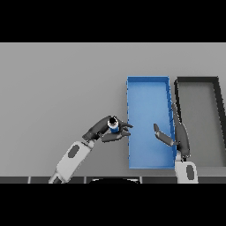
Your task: Pick up the blue pipe and place it into the blue bin.
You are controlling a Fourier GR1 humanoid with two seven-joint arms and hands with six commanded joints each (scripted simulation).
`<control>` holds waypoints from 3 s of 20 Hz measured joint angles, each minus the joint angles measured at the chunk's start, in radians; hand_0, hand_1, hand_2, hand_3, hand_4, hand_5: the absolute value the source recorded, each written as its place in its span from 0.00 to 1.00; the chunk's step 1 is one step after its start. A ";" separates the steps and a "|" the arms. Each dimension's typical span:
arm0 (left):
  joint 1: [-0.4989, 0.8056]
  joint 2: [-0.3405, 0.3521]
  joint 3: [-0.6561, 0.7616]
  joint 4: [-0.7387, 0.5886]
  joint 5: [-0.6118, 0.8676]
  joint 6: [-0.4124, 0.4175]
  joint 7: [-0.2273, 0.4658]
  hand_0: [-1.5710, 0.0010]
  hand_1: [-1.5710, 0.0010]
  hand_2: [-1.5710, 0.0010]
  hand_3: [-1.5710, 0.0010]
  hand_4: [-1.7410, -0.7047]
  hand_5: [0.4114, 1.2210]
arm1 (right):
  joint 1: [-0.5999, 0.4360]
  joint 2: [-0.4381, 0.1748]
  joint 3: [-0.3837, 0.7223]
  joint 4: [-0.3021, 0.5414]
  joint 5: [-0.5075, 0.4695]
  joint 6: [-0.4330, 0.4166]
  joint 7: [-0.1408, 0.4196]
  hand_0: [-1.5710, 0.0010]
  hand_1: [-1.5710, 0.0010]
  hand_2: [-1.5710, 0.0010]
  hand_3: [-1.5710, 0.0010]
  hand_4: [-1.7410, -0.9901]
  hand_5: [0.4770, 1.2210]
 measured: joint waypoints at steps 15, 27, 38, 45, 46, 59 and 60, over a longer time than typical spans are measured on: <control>0.011 -0.039 0.047 -0.027 -0.059 -0.054 0.044 0.00 0.00 0.00 0.00 0.26 1.00 | -0.382 -0.190 0.144 -0.235 -0.514 0.429 0.402 1.00 1.00 0.97 1.00 0.59 0.11; 0.019 -0.084 0.097 0.011 -0.074 -0.133 0.037 0.00 0.00 0.00 0.00 0.26 1.00 | -0.658 -0.086 0.280 -0.090 -0.515 0.516 0.519 0.98 0.98 0.95 1.00 0.74 0.06; 0.033 -0.100 0.119 -0.011 -0.089 -0.152 0.105 0.00 0.00 0.00 0.03 0.06 1.00 | -0.755 -0.004 0.314 0.025 -0.517 0.555 0.504 0.23 0.23 0.22 0.35 0.21 0.23; 0.044 -0.121 0.135 -0.005 -0.050 -0.193 0.066 0.00 0.00 0.00 0.09 0.02 1.00 | -0.738 -0.009 0.358 0.000 -0.518 0.524 0.419 0.05 0.05 0.05 0.09 0.05 0.84; 0.037 -0.117 0.140 -0.006 -0.053 -0.195 0.077 0.00 0.00 0.00 0.09 0.01 1.00 | -0.737 -0.009 0.362 0.001 -0.510 0.520 0.393 0.04 0.04 0.04 0.07 0.04 0.87; 0.015 -0.090 0.145 0.002 -0.209 -0.220 0.054 0.80 0.82 0.83 0.84 0.67 0.65 | -0.729 -0.002 0.385 -0.025 -0.507 0.420 0.474 0.00 0.00 0.00 0.00 0.00 0.99; 0.027 -0.095 0.145 -0.006 -0.202 -0.219 0.081 0.84 0.86 0.86 0.88 0.70 0.54 | -0.720 0.000 0.390 -0.025 -0.500 0.418 0.461 0.00 0.00 0.00 0.00 0.00 0.99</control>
